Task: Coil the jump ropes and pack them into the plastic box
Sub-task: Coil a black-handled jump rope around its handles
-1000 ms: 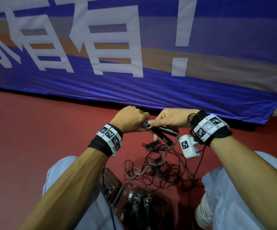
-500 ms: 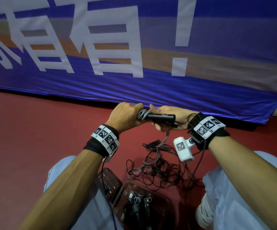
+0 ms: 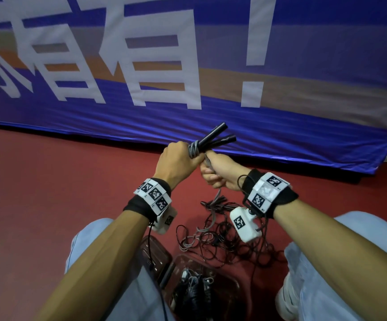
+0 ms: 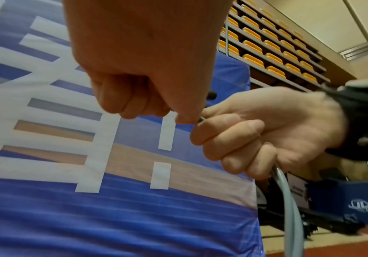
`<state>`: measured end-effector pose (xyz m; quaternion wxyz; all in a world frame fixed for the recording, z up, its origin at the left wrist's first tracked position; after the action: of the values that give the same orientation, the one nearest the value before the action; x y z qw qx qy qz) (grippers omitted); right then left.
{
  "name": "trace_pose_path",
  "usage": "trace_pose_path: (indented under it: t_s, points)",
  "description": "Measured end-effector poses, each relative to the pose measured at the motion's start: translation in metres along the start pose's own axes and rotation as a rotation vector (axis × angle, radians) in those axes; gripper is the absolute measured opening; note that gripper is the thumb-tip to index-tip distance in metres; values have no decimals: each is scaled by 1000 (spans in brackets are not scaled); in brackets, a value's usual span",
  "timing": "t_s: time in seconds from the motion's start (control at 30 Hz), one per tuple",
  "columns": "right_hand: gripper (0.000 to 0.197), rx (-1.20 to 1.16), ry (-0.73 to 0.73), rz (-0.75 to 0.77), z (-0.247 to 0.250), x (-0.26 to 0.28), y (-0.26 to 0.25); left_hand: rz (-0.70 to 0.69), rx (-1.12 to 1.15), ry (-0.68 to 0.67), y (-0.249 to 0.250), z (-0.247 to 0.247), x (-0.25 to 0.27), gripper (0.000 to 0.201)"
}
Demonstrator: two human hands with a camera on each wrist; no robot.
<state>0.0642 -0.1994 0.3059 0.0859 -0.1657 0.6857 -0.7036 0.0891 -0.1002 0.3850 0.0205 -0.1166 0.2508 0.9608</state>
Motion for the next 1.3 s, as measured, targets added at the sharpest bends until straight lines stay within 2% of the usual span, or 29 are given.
trace_pose_path:
  t_s: [0.1,0.2,0.3,0.47,0.57,0.7,0.8,0.87,0.97,1.07,1.23,1.3]
  points:
    - [56,255,154,33,14,-2,-1,78,-18,-31,-7,-10,0,48]
    - [54,501,210,98,16,4,-11,173,-14,-96,-15,-24,-2,47]
    - [49,752,179,173,10,7,-16,199,-67,-136,-17,-37,-1,43]
    - [27,959,130,224,18,11,-17,223,-127,-151,-19,-46,-1,42]
    - [25,1101,78,290,19,17,-23,252,-211,-228,-28,-60,4,40]
    - [28,1313,69,420,20,21,-37,212,-312,-325,-26,-71,10,47]
    - [33,1350,105,499,24,25,-53,112,-349,-346,-17,-67,7,43]
    - [45,1356,145,506,32,26,-60,33,-412,-351,-12,-65,7,46]
    - [62,1356,176,480,40,26,-61,-53,-511,-365,-7,-65,11,63]
    - [67,1299,201,467,46,25,-62,-119,-513,-334,-2,-58,10,75]
    - [61,1228,190,446,54,24,-62,-216,-556,-278,9,-45,9,53]
    - [61,1144,125,395,56,20,-54,-254,-602,-271,15,-42,11,49]
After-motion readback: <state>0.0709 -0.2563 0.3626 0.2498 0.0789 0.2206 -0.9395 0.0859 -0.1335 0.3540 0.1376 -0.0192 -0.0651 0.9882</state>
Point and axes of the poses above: each hand's wrist, its own x-axis away from the middle knuckle, its own z-axis out of the back of the hand, y = z × x, the point moved 10 cm from there along -x, towards the middle knuckle, and after that the axes turned 13 degrees about z, right-handed, at the moved point
